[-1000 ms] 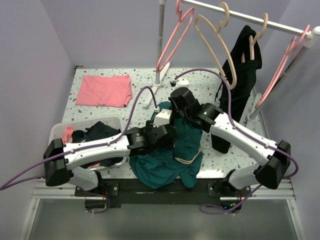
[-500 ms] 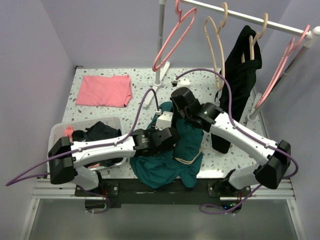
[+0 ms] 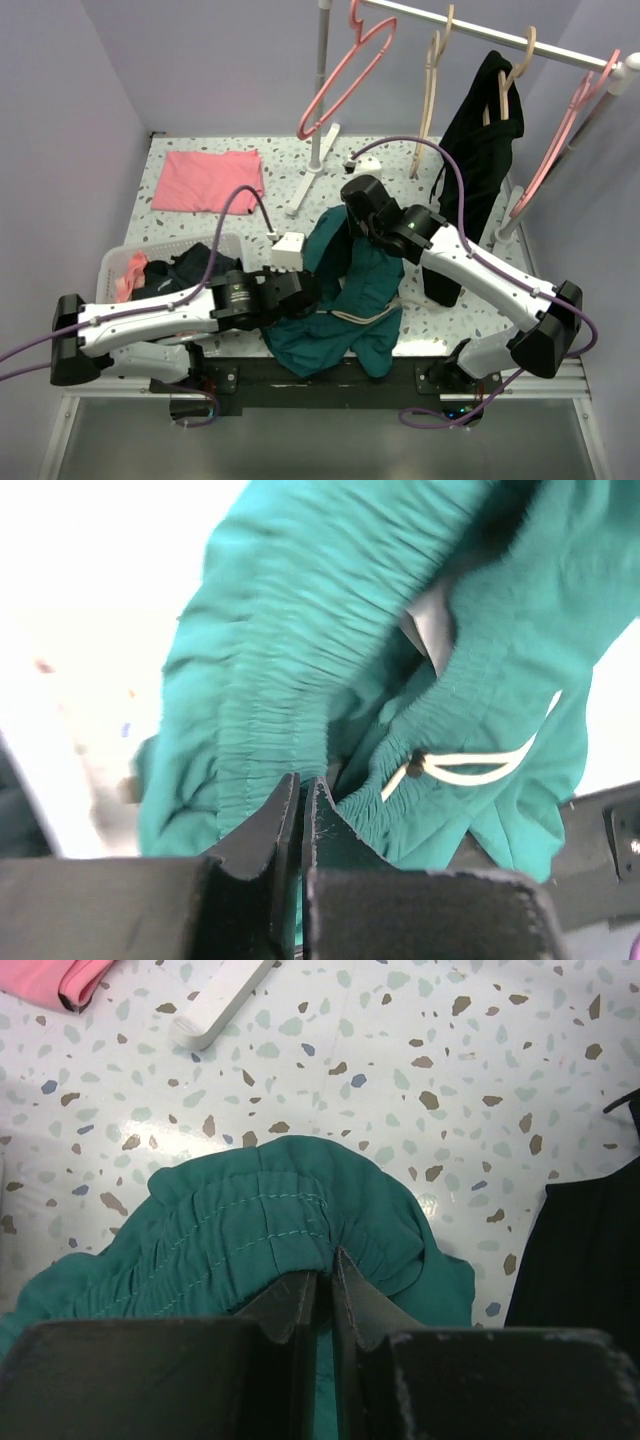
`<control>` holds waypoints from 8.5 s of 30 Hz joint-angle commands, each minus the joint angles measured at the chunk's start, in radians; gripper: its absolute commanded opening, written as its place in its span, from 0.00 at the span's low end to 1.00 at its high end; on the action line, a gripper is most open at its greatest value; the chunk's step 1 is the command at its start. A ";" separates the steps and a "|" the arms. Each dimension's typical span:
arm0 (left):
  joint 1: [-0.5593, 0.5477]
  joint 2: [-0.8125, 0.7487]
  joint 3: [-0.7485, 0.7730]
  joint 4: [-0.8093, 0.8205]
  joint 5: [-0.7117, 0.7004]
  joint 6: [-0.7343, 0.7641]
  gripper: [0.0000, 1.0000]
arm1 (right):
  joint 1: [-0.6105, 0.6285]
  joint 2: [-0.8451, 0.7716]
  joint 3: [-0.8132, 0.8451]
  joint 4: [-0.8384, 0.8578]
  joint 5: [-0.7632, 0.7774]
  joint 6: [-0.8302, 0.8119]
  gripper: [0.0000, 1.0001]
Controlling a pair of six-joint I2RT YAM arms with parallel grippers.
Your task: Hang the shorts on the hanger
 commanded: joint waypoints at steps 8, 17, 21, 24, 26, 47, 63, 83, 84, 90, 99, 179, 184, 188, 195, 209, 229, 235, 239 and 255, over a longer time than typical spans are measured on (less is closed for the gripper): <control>0.333 -0.180 0.247 0.045 -0.186 0.365 0.00 | -0.003 -0.120 0.217 -0.138 0.149 -0.065 0.00; 0.531 -0.047 0.563 0.211 -0.050 0.637 0.00 | -0.003 -0.151 0.424 -0.257 0.232 -0.116 0.00; 0.531 -0.065 0.537 0.273 0.125 0.716 0.00 | -0.003 -0.142 0.470 -0.279 0.207 -0.104 0.00; 0.531 -0.114 0.395 0.282 0.223 0.697 0.00 | -0.004 -0.137 0.418 -0.293 0.183 -0.087 0.00; 0.531 -0.146 0.259 0.283 0.242 0.672 0.00 | -0.001 -0.137 0.383 -0.297 0.184 -0.076 0.00; 0.531 -0.067 -0.190 0.492 0.446 0.463 0.01 | -0.058 -0.129 0.177 -0.299 -0.069 -0.036 0.63; 0.531 -0.074 0.150 0.319 0.444 0.577 0.58 | -0.057 -0.238 0.155 -0.254 -0.066 -0.015 0.64; 0.533 0.661 1.377 0.271 0.307 0.933 0.75 | -0.055 -0.263 -0.171 -0.112 -0.244 0.064 0.70; 0.533 0.686 1.407 0.285 0.299 0.945 0.75 | -0.057 -0.267 -0.177 -0.109 -0.247 0.067 0.70; 0.533 0.748 1.324 0.418 0.210 0.942 0.72 | -0.057 -0.292 -0.191 -0.112 -0.267 0.068 0.70; 0.533 0.731 1.211 0.490 0.190 0.960 0.30 | -0.055 -0.313 -0.245 -0.090 -0.276 0.087 0.69; 0.531 -0.492 0.028 -0.117 0.787 0.815 0.00 | -0.095 -0.052 -0.470 0.286 0.141 0.298 0.21; 0.531 -0.453 0.002 -0.068 0.819 0.818 0.00 | -0.095 -0.082 -0.472 0.295 0.121 0.298 0.49; 0.530 -0.423 -0.015 -0.022 0.851 0.815 0.00 | -0.097 -0.079 -0.462 0.295 0.137 0.287 0.62; 0.530 -0.400 -0.044 0.010 0.875 0.819 0.00 | -0.116 -0.010 -0.396 0.293 0.146 0.272 0.67; 0.526 -0.397 -0.067 0.058 0.921 0.825 0.00 | -0.156 0.105 -0.307 0.310 0.137 0.237 0.40; 0.510 -0.519 -0.106 0.280 0.860 0.856 0.00 | 0.086 -0.166 -0.096 0.154 -0.012 0.045 0.00; 0.511 -0.587 -0.165 0.407 0.791 0.824 0.00 | 0.130 -0.165 -0.031 0.144 -0.099 -0.004 0.00; 0.510 -0.671 -0.245 0.507 0.725 0.763 0.00 | 0.134 -0.161 -0.028 0.126 -0.147 -0.012 0.04; 0.511 -0.775 -0.360 0.599 0.661 0.690 0.00 | 0.152 -0.275 -0.196 0.232 -0.121 0.002 0.62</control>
